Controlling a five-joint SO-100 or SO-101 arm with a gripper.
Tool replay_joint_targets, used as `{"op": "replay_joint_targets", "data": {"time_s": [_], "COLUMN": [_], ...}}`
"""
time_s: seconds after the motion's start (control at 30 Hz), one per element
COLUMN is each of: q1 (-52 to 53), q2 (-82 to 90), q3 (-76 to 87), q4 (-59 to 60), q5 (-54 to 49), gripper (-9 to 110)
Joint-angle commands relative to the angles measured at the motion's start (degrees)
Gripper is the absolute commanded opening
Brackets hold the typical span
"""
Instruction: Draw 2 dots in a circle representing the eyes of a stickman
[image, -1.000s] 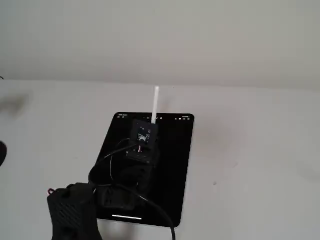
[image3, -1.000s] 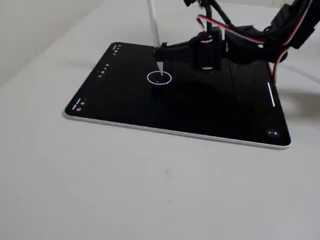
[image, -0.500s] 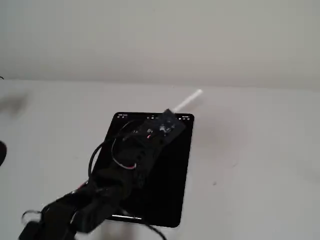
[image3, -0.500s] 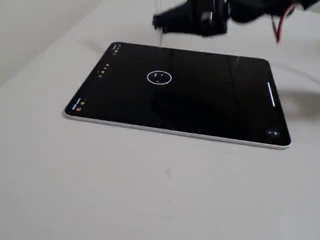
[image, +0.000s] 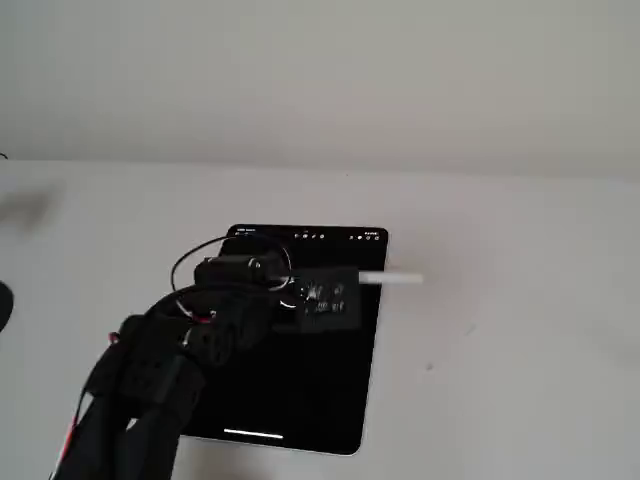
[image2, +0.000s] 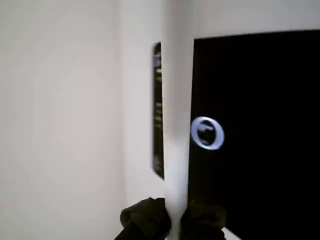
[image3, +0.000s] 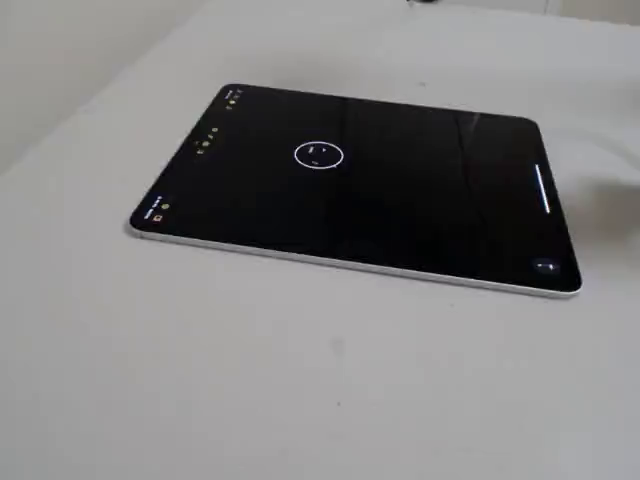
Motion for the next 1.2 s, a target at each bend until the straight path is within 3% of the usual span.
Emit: {"op": "replay_joint_targets", "data": {"time_s": [0.0, 0.23, 0.33, 0.63, 0.83, 1.17], "q1": [-1.1, 0.9, 1.2, 5.2, 5.2, 6.7], "q2": [34.0, 57.7, 60.2, 50.4, 59.6, 40.8], "q3": [15.3, 30.8, 35.8, 46.1, 54.1, 53.7], "q4": [8.6, 18.3, 19.2, -0.1, 0.0, -17.8], "q5": [-1.1, -4.9, -12.2, -36.7, -42.8, -46.8], "gripper": [0, 0, 0, 0, 0, 0]}}
